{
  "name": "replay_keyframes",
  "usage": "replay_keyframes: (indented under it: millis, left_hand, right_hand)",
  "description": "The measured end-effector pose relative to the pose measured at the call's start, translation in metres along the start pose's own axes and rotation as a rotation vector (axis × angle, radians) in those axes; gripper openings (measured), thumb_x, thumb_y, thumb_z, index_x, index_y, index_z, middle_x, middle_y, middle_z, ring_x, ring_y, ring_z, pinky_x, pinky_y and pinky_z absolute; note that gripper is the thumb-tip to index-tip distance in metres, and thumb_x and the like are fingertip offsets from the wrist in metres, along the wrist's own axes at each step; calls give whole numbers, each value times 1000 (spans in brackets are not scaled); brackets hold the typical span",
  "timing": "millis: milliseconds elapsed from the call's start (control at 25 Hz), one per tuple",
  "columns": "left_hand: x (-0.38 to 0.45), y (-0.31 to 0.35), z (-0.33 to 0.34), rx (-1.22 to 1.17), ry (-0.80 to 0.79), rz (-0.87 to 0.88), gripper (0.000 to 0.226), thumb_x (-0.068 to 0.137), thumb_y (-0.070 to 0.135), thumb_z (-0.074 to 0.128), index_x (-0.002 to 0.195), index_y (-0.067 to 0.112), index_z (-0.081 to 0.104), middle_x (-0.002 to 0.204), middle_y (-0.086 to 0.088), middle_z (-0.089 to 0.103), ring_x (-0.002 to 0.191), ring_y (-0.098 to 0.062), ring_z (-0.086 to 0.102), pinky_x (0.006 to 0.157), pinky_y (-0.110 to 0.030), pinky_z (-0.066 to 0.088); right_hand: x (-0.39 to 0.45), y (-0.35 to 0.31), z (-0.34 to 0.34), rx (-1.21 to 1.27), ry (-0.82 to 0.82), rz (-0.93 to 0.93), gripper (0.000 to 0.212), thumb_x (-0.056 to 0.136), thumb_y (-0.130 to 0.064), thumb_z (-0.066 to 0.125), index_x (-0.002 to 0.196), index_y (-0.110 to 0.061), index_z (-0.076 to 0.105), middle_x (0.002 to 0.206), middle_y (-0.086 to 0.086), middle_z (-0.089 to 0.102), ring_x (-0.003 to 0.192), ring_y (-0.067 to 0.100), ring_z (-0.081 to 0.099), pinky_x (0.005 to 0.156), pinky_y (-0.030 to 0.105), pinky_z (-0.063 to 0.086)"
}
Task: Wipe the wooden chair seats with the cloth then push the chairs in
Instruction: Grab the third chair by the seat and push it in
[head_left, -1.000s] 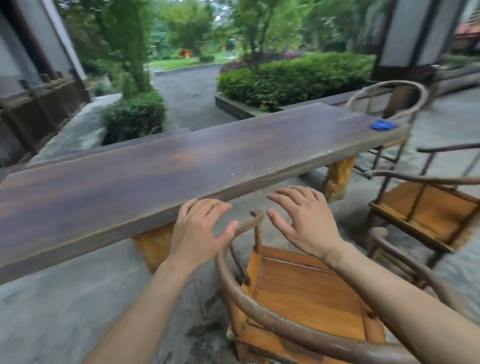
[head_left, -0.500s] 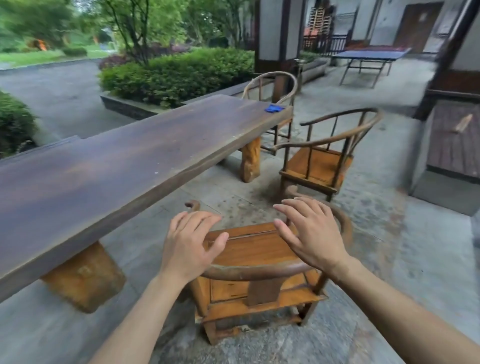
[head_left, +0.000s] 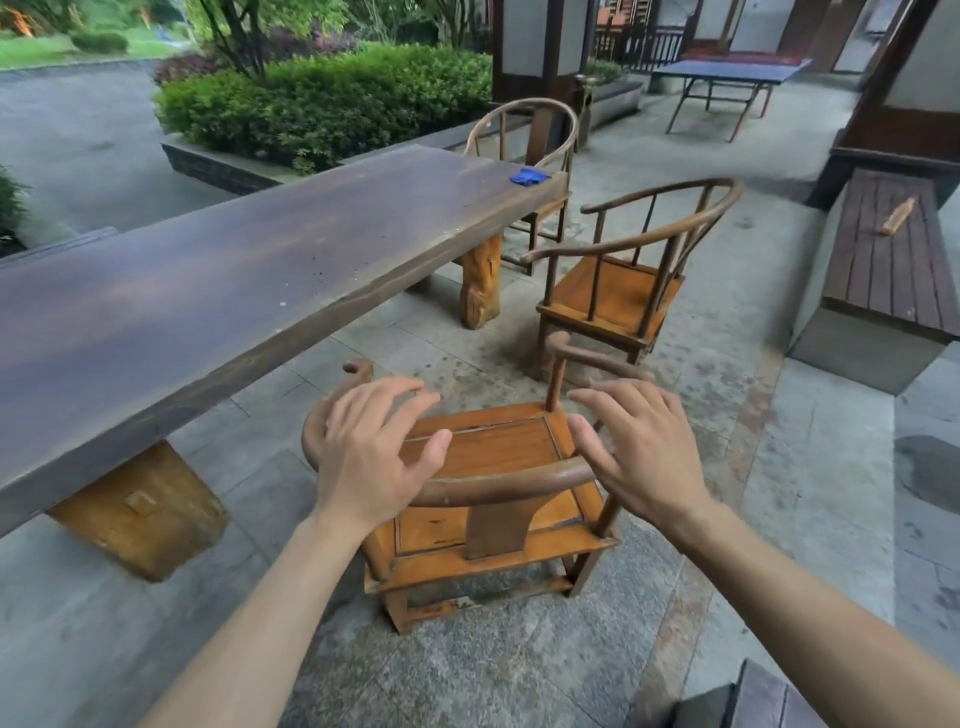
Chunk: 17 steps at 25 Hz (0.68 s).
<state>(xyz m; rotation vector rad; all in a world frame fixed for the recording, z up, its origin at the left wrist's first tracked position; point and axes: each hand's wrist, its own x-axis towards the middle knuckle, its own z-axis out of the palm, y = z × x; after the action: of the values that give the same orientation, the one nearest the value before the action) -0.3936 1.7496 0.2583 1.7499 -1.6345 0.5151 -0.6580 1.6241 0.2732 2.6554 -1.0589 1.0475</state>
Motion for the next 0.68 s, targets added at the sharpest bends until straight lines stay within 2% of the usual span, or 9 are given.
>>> replay_keyframes:
  millis: [80,160,360,680]
  left_hand:
    - [-21,2,10,-28,122,11,42,95,43,50,113,12,72,121,-11,68,115,-27,61,100,-46,45]
    - [-58,10,24,-37,166,37,40,92,36,53,109,7,74,115,-16,69,107,-29,63,93,-43,48]
    - [-183,5,116,-77,-6,29,35,90,34,56,101,7,75,102,-13,72,96,-30,68,83,-43,53]
    - [-307,-102,318,175,-250,-95,43,89,46,56,112,13,71,112,-10,68,106,-33,64,89,-45,48]
  right_hand:
    - [-28,3,11,55,64,11,36,101,-40,44,106,-17,72,101,0,68,94,25,60,79,39,44]
    - [-67,8,29,83,54,-24,34,101,-35,46,102,-14,72,98,3,68,88,25,58,74,39,43]
    - [-174,36,132,56,-146,-26,30,99,-35,50,103,-15,71,100,3,68,86,28,58,72,39,41]
    - [-268,128,357,-66,-296,-73,45,94,-47,49,123,-16,65,114,5,67,98,34,62,76,43,48]
